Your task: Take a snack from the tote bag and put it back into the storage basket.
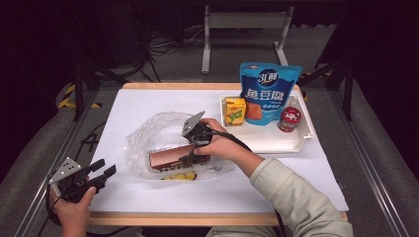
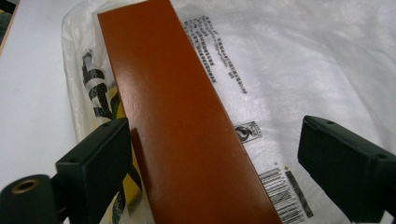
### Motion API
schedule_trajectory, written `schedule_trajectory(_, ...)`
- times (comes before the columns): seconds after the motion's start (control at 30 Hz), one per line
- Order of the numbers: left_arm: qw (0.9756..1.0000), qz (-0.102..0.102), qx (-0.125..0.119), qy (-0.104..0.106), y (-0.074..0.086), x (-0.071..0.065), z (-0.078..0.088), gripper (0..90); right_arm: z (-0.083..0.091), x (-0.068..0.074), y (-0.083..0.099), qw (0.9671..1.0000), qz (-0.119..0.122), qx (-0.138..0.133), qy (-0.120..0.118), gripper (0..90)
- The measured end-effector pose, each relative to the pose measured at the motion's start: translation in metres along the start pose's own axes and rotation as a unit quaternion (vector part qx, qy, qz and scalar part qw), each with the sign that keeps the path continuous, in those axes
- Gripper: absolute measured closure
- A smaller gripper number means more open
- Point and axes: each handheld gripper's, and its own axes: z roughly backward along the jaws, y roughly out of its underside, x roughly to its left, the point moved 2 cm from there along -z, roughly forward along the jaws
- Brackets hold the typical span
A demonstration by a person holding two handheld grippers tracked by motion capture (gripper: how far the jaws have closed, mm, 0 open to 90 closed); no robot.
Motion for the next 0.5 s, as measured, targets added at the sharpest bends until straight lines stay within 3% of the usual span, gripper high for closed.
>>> schedule_trajectory(0.13, 1.0, -0.002, -0.001, -0.001, 0.0, 0.001, 0.0, 45.5, -0.005, -0.001, 0.002, 0.9999, 0.007, 0.008, -0.011, 10.3)
schedule_trajectory(0.5, 1.0, -0.002, 0.0, -0.001, 0.0, 0.001, 0.0, 45.4, -0.019, -0.001, 0.005, 0.9988, 0.035, 0.031, -0.012, 13.8)
